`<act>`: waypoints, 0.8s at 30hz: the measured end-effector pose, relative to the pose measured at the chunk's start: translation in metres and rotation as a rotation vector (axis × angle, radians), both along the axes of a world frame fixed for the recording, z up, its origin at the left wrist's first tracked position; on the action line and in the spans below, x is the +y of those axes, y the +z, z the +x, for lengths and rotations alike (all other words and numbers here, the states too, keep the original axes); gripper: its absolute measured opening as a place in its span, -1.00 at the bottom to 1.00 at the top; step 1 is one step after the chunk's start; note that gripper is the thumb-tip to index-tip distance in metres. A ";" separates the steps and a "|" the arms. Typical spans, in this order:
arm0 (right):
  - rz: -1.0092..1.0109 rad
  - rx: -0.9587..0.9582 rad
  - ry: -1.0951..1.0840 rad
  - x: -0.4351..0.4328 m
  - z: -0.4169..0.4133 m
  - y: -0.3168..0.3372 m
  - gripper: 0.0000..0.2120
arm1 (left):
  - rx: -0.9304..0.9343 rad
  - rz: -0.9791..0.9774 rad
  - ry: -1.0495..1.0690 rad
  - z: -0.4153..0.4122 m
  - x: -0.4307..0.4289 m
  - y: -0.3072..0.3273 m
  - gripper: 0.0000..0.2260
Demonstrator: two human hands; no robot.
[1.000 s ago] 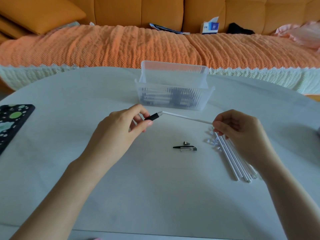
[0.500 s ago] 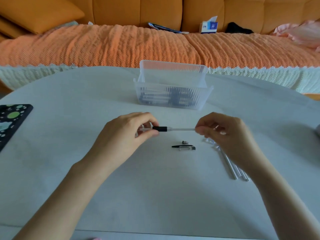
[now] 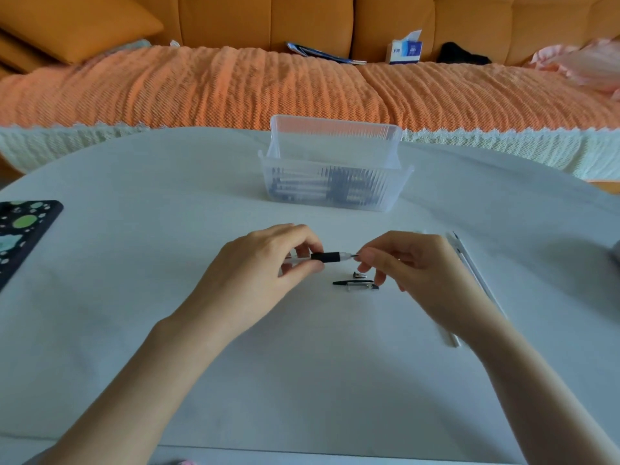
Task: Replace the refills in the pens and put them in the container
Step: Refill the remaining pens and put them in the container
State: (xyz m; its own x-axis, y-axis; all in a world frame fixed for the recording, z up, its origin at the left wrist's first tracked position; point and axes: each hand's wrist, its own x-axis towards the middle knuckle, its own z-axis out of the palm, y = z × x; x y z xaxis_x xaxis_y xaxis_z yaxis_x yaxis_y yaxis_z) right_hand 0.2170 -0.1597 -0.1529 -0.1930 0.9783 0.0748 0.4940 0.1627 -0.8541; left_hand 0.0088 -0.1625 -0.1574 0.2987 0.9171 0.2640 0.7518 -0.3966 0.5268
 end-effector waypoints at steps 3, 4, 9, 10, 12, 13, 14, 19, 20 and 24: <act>0.004 0.019 0.000 0.000 -0.005 -0.002 -0.87 | 0.019 0.016 -0.014 0.001 -0.002 -0.002 -0.87; -0.002 0.034 -0.001 0.000 -0.006 -0.002 -0.87 | 0.012 0.017 -0.022 0.001 -0.002 -0.002 -0.85; -0.010 0.071 0.023 -0.004 -0.011 -0.002 -0.88 | -0.034 0.079 -0.067 0.009 -0.005 -0.001 -0.86; -0.009 0.072 0.027 -0.004 -0.012 -0.001 -0.88 | -0.040 0.099 -0.063 0.010 -0.005 -0.001 -0.84; -0.005 0.091 0.041 -0.005 -0.013 -0.001 -0.88 | -0.045 0.134 -0.051 0.010 -0.006 -0.001 -0.81; -0.003 0.103 0.046 -0.005 -0.014 0.000 -0.88 | -0.044 0.144 -0.045 0.011 -0.006 -0.001 -0.81; 0.001 0.110 0.051 -0.005 -0.013 0.000 -0.88 | -0.040 0.146 -0.041 0.011 -0.007 -0.001 -0.82; 0.087 0.051 0.063 -0.008 -0.011 0.004 -0.89 | -0.088 0.060 -0.047 0.015 -0.008 -0.001 -0.91; 0.111 0.032 0.058 -0.008 -0.011 0.004 -0.89 | -0.108 0.036 -0.056 0.016 -0.007 -0.001 -0.92; 0.188 -0.010 -0.023 -0.006 -0.001 0.004 -0.87 | -0.189 -0.082 -0.045 0.011 -0.003 0.000 -0.91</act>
